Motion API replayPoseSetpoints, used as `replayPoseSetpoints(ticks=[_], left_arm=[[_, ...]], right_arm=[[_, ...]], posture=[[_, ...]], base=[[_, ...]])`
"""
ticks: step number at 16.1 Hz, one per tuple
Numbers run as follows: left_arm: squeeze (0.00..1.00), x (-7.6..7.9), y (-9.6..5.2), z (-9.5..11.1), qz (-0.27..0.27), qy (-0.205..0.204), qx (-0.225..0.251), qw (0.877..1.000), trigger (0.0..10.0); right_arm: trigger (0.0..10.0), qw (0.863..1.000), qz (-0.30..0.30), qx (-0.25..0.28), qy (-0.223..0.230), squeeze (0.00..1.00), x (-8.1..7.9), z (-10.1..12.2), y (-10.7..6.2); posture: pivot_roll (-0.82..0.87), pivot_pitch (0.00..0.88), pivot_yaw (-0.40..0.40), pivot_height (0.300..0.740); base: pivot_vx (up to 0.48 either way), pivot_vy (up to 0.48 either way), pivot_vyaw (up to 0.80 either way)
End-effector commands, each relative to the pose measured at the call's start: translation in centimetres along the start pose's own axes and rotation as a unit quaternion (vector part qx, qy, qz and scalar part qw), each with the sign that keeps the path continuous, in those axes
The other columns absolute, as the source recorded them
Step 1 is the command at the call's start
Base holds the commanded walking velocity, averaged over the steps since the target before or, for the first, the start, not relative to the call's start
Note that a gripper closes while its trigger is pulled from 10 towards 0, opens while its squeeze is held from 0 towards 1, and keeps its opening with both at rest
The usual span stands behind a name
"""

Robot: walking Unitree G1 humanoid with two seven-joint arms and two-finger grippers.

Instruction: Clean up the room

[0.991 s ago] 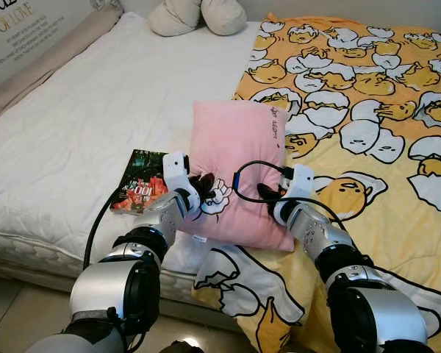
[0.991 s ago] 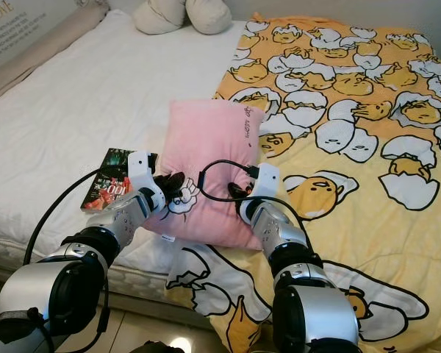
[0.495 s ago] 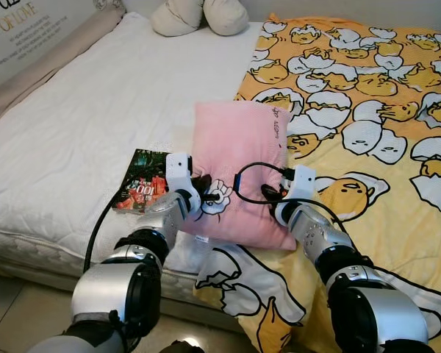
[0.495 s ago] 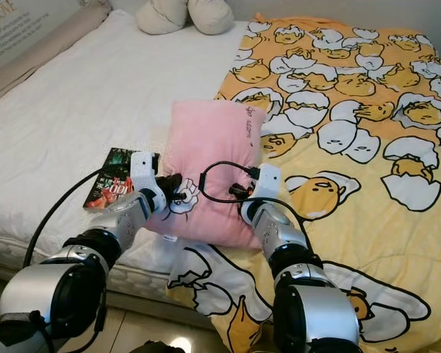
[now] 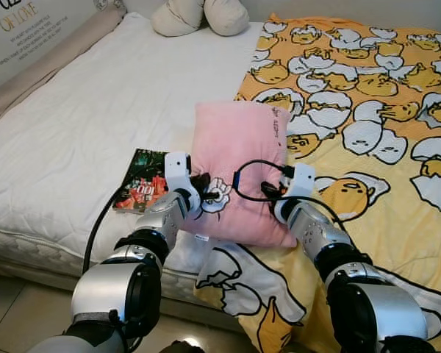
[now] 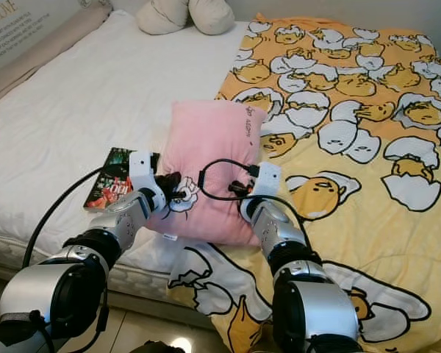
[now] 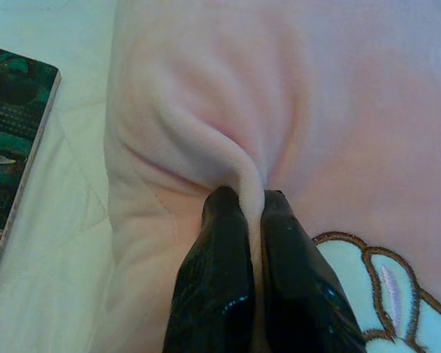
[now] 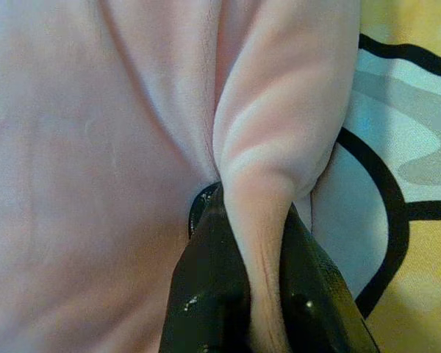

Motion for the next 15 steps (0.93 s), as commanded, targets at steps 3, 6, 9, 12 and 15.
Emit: replayPoseSetpoints(ticks=[3, 6, 9, 12, 15], left_arm=[[0.00, -0.4, 0.0, 0.7, 0.012, 0.018, 0.011, 1.000, 0.0], [0.00, 2.1, 0.1, 5.1, -0.018, 0.130, 0.079, 0.988, 10.0], [0.00, 4.5, -0.4, 9.2, -0.064, 0.133, 0.145, 0.978, 10.0], [0.00, 7.3, -2.2, 13.9, -0.115, 0.174, 0.224, 0.952, 10.0], [0.00, 7.2, -3.1, 15.4, -0.109, 0.202, 0.252, 0.940, 10.0]], right_arm=[[0.0, 1.000, 0.007, 0.011, -0.004, 0.00, -0.9, 0.7, 0.3], [10.0, 0.979, -0.004, 0.150, -0.136, 0.00, -2.1, 7.1, -0.4], [10.0, 0.960, -0.047, 0.229, -0.154, 0.00, -1.2, 10.5, -2.0], [10.0, 0.939, -0.088, 0.292, -0.157, 0.00, -0.7, 12.0, -4.8], [10.0, 0.933, -0.105, 0.300, -0.168, 0.00, -0.6, 10.2, -6.5]], posture=[[-0.17, 0.002, 0.070, 0.740], [-0.17, 0.002, 0.068, 0.740], [-0.18, 0.000, 0.067, 0.740], [-0.18, 0.000, 0.065, 0.740], [-0.18, 0.000, 0.072, 0.740]], base=[[0.000, 0.000, 0.00], [0.000, 0.000, 0.00], [0.000, 0.000, 0.00], [0.000, 0.000, 0.00], [0.000, 0.000, 0.00]])
Point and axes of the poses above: a point about 5 cm out from each wrist's last joint towards the gripper, its own y axis pointing out of the wrist towards the gripper, its own z axis along the axis of the wrist's last joint, x = y × z, the point moved 6 cm from there along y, pointing out of the wrist towards the gripper, and after that the axes turned 15 degrees about -y, right-handed, at the moved point
